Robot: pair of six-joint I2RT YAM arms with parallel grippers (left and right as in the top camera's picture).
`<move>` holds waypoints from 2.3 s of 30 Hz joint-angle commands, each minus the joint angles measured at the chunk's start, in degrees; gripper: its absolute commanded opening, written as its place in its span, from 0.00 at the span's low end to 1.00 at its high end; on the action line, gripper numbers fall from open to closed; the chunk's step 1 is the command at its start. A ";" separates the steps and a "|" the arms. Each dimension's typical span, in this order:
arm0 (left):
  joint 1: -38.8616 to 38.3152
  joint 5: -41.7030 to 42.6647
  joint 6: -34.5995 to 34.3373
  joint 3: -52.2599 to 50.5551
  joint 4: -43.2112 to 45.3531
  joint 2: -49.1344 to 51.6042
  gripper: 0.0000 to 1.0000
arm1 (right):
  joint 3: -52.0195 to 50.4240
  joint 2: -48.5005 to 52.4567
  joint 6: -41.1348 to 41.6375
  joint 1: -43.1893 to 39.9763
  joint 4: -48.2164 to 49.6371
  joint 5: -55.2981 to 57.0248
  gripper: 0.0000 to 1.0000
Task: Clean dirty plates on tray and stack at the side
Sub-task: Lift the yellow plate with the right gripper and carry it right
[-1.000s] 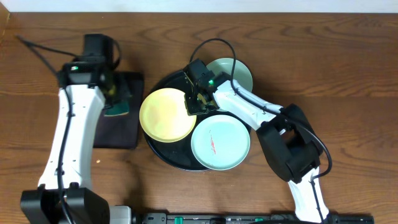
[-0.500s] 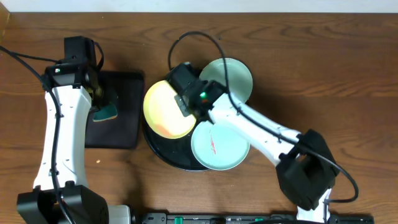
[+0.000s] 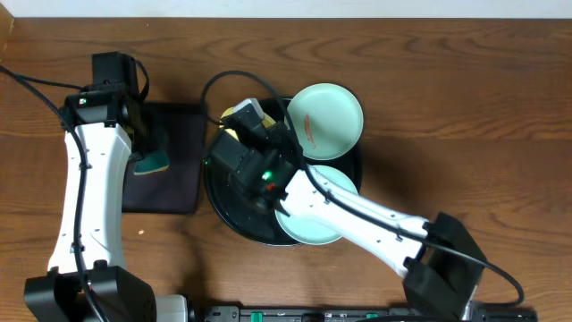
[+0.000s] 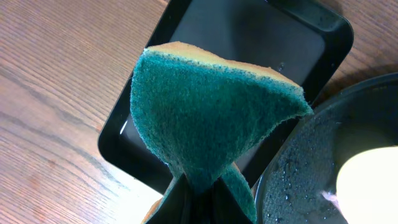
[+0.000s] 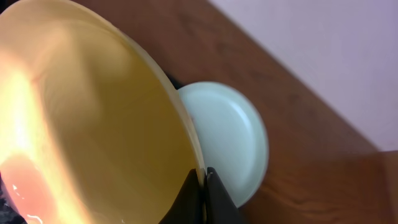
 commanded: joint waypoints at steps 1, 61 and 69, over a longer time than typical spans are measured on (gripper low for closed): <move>0.15 -0.44 -0.11 1.40 -0.09 -0.20 0.07 | 0.66 -3.72 -1.01 1.68 0.15 9.66 0.01; 0.15 -0.44 -0.11 1.38 -0.09 -0.20 0.07 | -5.40 -20.20 8.63 -27.82 -2.45 -43.30 0.01; 0.15 -0.44 -0.11 1.38 -0.04 -0.20 0.07 | -5.49 -22.16 8.37 -50.56 -13.20 -52.50 0.01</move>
